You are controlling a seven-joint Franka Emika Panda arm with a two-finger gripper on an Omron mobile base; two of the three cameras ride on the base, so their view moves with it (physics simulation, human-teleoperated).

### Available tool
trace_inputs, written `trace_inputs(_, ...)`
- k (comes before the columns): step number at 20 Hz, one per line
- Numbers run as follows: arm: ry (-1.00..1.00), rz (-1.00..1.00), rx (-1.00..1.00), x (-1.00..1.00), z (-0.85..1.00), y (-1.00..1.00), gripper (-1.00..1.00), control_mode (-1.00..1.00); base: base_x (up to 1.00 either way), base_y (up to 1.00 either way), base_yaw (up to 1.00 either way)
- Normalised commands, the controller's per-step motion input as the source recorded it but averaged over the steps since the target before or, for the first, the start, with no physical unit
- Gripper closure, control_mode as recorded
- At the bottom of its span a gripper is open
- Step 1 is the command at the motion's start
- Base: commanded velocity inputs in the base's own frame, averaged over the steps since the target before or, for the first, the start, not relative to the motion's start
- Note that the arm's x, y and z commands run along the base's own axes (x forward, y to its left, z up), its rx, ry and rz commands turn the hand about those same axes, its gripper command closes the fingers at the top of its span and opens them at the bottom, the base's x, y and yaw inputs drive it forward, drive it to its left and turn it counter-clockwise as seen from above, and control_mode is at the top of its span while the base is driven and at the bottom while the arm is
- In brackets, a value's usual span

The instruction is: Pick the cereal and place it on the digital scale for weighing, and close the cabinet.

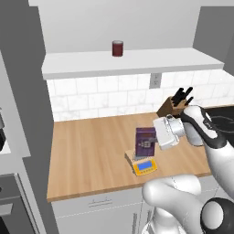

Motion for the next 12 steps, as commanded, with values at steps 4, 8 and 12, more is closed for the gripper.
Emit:
trace_inputs(4, 0.0, 0.0, 0.0, 0.19, -0.32, -0.02, 1.0, -1.0, 0.0, 0.0, 0.0)
trace_inputs(8, 0.0, 0.0, 0.0, 0.24, -0.32, 0.0, 1.0, -1.0, 0.0, 0.0, 0.0)
trace_inputs(12, -0.02, 0.0, 0.0, 0.26, -0.24, 0.0, 1.0, -1.0, 0.0, 0.0, 0.0)
